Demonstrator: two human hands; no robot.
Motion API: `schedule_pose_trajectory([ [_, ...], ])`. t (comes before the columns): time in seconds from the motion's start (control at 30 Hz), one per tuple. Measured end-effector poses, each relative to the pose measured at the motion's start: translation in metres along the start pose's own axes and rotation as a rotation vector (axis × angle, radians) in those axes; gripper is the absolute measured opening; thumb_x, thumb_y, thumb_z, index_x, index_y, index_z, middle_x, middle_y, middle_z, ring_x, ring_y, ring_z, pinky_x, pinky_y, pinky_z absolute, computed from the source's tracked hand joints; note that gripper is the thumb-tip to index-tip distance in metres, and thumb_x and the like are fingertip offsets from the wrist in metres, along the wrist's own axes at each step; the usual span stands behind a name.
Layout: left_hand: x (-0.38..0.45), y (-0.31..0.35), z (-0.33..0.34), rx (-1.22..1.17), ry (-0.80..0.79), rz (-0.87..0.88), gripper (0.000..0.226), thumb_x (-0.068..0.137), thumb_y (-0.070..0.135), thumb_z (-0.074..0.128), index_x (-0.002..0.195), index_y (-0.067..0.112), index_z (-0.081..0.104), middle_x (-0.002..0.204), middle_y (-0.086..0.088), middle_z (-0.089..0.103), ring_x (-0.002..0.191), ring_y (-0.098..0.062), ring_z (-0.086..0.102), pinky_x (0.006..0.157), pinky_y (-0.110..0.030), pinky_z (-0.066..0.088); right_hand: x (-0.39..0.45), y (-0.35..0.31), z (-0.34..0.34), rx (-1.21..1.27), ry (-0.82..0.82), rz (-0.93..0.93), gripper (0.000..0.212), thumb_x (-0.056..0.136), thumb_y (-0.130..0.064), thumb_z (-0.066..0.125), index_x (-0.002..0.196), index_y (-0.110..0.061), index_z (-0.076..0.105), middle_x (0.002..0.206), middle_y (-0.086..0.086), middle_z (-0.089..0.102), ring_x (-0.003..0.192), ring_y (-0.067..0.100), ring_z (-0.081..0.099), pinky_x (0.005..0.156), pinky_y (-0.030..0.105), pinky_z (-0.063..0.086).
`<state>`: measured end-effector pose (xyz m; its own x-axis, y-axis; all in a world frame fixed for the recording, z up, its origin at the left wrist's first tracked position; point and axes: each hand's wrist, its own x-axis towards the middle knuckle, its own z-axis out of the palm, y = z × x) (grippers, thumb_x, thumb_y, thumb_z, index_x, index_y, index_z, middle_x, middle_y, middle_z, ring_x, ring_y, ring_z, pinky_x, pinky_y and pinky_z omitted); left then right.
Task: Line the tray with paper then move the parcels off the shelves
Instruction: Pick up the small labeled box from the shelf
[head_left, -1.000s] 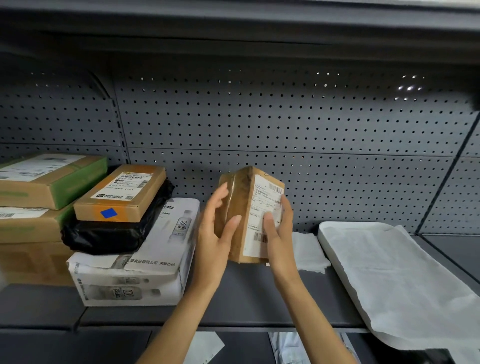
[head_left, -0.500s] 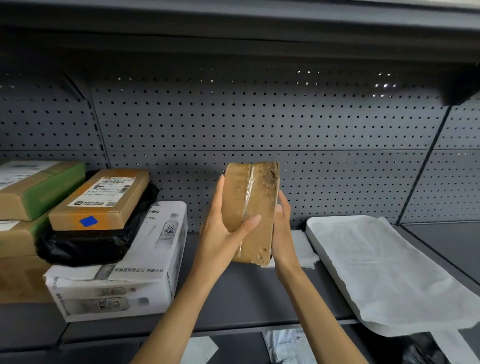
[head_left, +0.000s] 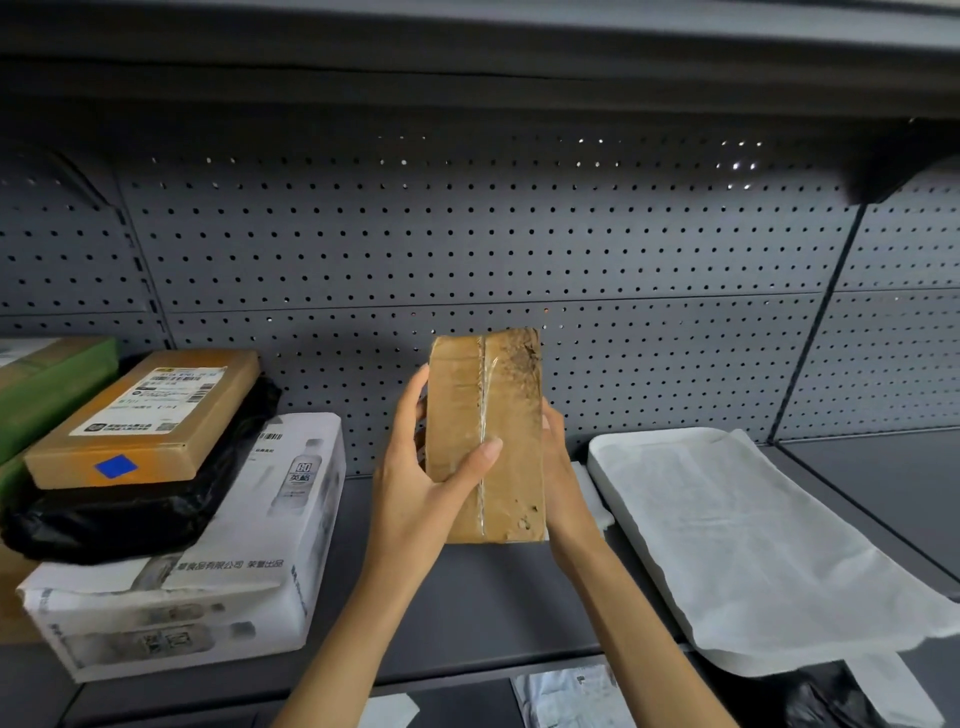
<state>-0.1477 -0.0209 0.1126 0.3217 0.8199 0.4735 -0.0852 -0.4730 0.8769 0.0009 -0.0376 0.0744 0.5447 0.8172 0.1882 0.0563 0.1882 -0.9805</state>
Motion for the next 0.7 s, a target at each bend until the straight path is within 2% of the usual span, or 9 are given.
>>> schedule_pose_trajectory([
  [0.13, 0.001, 0.006, 0.018, -0.026, 0.005, 0.004, 0.081, 0.077, 0.036, 0.082, 0.142, 0.053, 0.037, 0.136, 0.024, 0.054, 0.126, 0.0, 0.055, 0.105, -0.041, 0.05, 0.016, 0.001, -0.016, 0.006, 0.019, -0.024, 0.038, 0.109, -0.044, 0.038, 0.141, -0.028, 0.049, 0.145, 0.008, 0.055, 0.131, 0.03, 0.058, 0.106, 0.054, 0.051],
  [0.2, 0.001, 0.011, 0.031, -0.025, 0.013, 0.003, 0.083, 0.077, 0.038, 0.081, 0.143, 0.056, 0.033, 0.136, 0.022, 0.054, 0.126, 0.0, 0.055, 0.106, -0.041, 0.049, 0.024, 0.001, -0.03, 0.017, 0.008, -0.009, 0.034, 0.107, -0.046, 0.041, 0.134, -0.029, 0.055, 0.138, 0.007, 0.059, 0.125, 0.031, 0.06, 0.104, 0.056, 0.051],
  [0.3, 0.001, 0.019, 0.057, -0.043, 0.016, -0.015, 0.089, 0.078, 0.04, 0.079, 0.146, 0.059, 0.024, 0.131, 0.027, 0.053, 0.121, 0.007, 0.056, 0.107, -0.036, 0.047, 0.028, -0.007, -0.053, 0.016, 0.017, 0.015, 0.035, 0.107, -0.047, 0.041, 0.135, -0.031, 0.054, 0.135, 0.001, 0.061, 0.117, 0.018, 0.063, 0.099, 0.047, 0.055],
  [0.37, 0.001, 0.024, 0.076, -0.056, 0.002, -0.014, 0.088, 0.08, 0.039, 0.078, 0.146, 0.059, 0.022, 0.132, 0.029, 0.051, 0.121, 0.008, 0.055, 0.108, -0.037, 0.046, 0.029, -0.014, -0.072, 0.025, 0.002, 0.005, 0.036, 0.107, -0.046, 0.042, 0.133, -0.025, 0.055, 0.13, 0.005, 0.062, 0.113, 0.019, 0.06, 0.094, 0.044, 0.055],
  [0.4, 0.001, 0.026, 0.085, -0.057, -0.007, -0.011, 0.086, 0.082, 0.039, 0.076, 0.146, 0.059, 0.022, 0.134, 0.029, 0.049, 0.124, 0.008, 0.054, 0.109, -0.036, 0.046, 0.028, -0.02, -0.082, 0.021, -0.004, 0.003, 0.037, 0.106, -0.048, 0.042, 0.132, -0.025, 0.055, 0.125, -0.002, 0.062, 0.114, 0.019, 0.06, 0.092, 0.041, 0.054],
  [0.5, 0.002, 0.028, 0.116, -0.044, -0.021, 0.036, 0.077, 0.088, 0.036, 0.072, 0.147, 0.053, 0.027, 0.143, 0.03, 0.042, 0.131, 0.013, 0.043, 0.109, -0.025, 0.039, 0.019, -0.035, -0.117, -0.01, 0.029, -0.02, 0.041, 0.108, -0.049, 0.034, 0.145, -0.039, 0.046, 0.124, -0.038, 0.056, 0.122, -0.001, 0.058, 0.101, 0.03, 0.051],
  [0.53, 0.003, 0.027, 0.127, -0.015, -0.009, 0.063, 0.071, 0.089, 0.035, 0.07, 0.147, 0.049, 0.031, 0.146, 0.026, 0.04, 0.133, 0.014, 0.039, 0.109, -0.02, 0.035, 0.016, -0.039, -0.13, -0.03, 0.044, -0.032, 0.042, 0.108, -0.048, 0.033, 0.148, -0.04, 0.042, 0.128, -0.038, 0.054, 0.125, -0.003, 0.056, 0.105, 0.031, 0.049],
  [0.63, 0.005, 0.024, 0.161, 0.107, 0.023, 0.129, 0.043, 0.095, 0.035, 0.062, 0.137, 0.043, 0.052, 0.151, 0.012, 0.03, 0.131, 0.021, 0.032, 0.101, 0.0, 0.028, 0.011, -0.052, -0.167, -0.121, 0.078, -0.051, 0.043, 0.109, -0.042, 0.034, 0.152, -0.037, 0.039, 0.143, -0.018, 0.053, 0.131, 0.006, 0.053, 0.113, 0.035, 0.043],
  [0.7, 0.006, 0.022, 0.185, 0.126, 0.008, 0.136, 0.033, 0.099, 0.035, 0.055, 0.131, 0.043, 0.059, 0.151, 0.011, 0.027, 0.128, 0.024, 0.03, 0.095, 0.006, 0.028, 0.01, -0.059, -0.192, -0.205, 0.107, -0.047, 0.044, 0.109, -0.039, 0.037, 0.152, -0.033, 0.039, 0.142, -0.013, 0.055, 0.127, 0.009, 0.054, 0.108, 0.03, 0.042],
])
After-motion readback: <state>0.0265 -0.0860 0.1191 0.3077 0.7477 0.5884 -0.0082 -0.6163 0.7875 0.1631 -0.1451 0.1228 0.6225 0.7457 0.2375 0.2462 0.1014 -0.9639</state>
